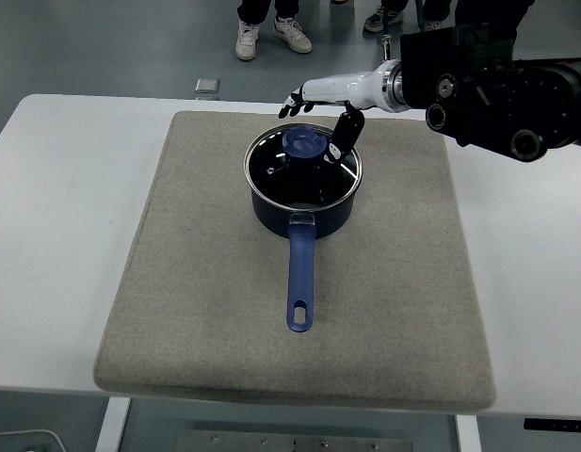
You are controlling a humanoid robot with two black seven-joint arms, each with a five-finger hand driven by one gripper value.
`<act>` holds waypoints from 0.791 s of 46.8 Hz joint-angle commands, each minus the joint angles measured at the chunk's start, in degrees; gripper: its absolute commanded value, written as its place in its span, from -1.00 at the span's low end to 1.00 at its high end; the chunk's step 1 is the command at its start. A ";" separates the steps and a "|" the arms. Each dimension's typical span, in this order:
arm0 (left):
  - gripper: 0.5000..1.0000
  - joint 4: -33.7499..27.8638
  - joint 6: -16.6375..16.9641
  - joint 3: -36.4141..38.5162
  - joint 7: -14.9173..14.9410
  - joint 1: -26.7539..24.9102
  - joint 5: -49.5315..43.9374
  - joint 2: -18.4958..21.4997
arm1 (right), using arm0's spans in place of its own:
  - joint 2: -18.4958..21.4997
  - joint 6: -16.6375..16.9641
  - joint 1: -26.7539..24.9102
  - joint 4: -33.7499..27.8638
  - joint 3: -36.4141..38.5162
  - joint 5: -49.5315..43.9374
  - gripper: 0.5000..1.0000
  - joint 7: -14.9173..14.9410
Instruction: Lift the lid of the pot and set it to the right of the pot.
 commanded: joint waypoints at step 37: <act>1.00 0.00 0.00 -0.03 0.00 0.00 0.00 0.00 | 1.88 0.00 0.59 -1.02 -1.31 -0.71 0.24 0.18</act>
